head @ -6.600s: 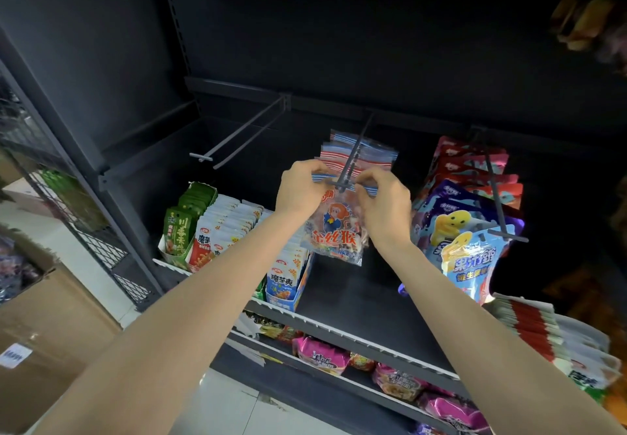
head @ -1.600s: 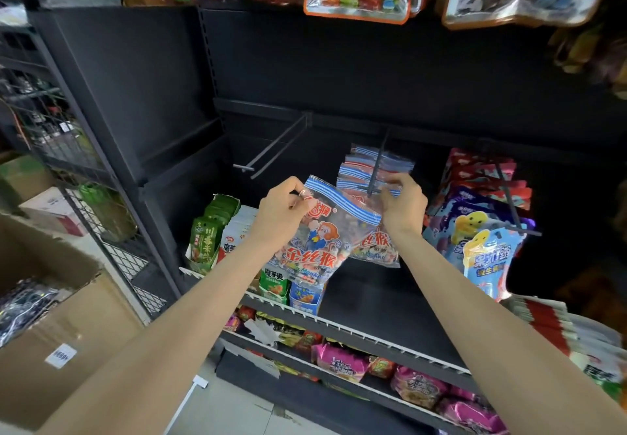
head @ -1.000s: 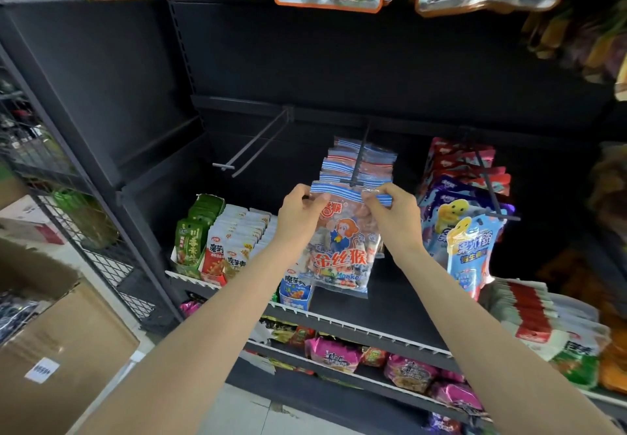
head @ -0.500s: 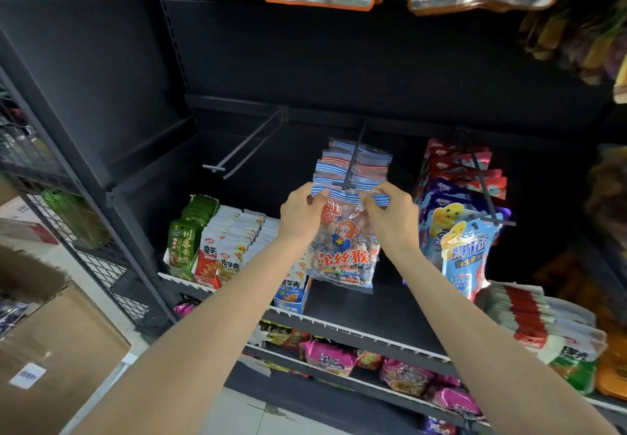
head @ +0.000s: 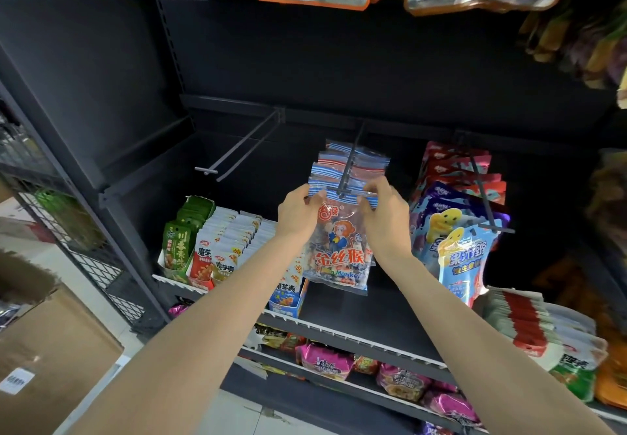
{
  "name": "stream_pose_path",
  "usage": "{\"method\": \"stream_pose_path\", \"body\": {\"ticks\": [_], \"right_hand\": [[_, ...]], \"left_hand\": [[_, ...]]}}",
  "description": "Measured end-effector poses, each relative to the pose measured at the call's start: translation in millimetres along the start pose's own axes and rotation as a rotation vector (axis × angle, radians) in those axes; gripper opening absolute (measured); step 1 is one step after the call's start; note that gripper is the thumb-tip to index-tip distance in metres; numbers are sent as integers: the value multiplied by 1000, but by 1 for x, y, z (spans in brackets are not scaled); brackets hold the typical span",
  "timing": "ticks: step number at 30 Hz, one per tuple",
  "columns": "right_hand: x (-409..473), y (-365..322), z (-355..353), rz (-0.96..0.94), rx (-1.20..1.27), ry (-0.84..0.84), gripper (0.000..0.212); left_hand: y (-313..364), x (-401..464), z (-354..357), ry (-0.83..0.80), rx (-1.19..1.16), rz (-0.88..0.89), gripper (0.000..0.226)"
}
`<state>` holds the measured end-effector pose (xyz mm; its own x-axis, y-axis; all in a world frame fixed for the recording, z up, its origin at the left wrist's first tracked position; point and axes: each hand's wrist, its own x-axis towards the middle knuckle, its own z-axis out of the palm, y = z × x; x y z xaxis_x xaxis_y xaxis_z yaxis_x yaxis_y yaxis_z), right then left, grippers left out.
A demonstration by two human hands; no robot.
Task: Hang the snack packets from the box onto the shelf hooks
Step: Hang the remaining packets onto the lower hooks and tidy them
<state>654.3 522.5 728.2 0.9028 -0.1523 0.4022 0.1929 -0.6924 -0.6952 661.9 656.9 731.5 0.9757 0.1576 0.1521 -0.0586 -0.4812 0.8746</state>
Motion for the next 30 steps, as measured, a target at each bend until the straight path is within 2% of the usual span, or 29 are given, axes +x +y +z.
{"method": "stream_pose_path", "body": {"ticks": [3, 6, 8, 10, 12, 14, 16, 19, 24, 26, 30], "right_hand": [[0, 4, 4, -161, -202, 95, 42], [-4, 8, 4, -308, -410, 203, 42], [-8, 9, 7, -362, -446, 178, 38], [-14, 8, 12, -408, -461, 55, 31], [-22, 1, 20, -345, -384, -144, 24], [-29, -6, 30, -249, -257, -329, 27], [-34, -18, 40, -235, -196, -432, 31], [-39, -39, 70, -271, -109, -487, 34], [-52, -104, 144, -357, 8, -603, 30], [-62, -141, 179, -389, 73, -661, 29], [-91, -220, 256, -450, 217, -786, 24]], "left_hand": [[-1, 9, 0, 27, 68, 67, 19], [-9, 15, 1, 98, 171, 188, 11], [-15, 16, 0, 132, 266, 246, 18], [-18, 12, -1, 153, 334, 294, 23], [-20, 6, -4, 165, 362, 332, 28], [-24, 0, -12, 178, 372, 343, 29], [-33, -4, -27, 188, 409, 335, 26], [-56, -9, -66, 208, 483, 287, 19], [-119, -27, -158, 333, 579, 63, 16], [-151, -35, -202, 408, 521, -50, 22], [-217, -47, -296, 624, 249, -284, 31]]}}
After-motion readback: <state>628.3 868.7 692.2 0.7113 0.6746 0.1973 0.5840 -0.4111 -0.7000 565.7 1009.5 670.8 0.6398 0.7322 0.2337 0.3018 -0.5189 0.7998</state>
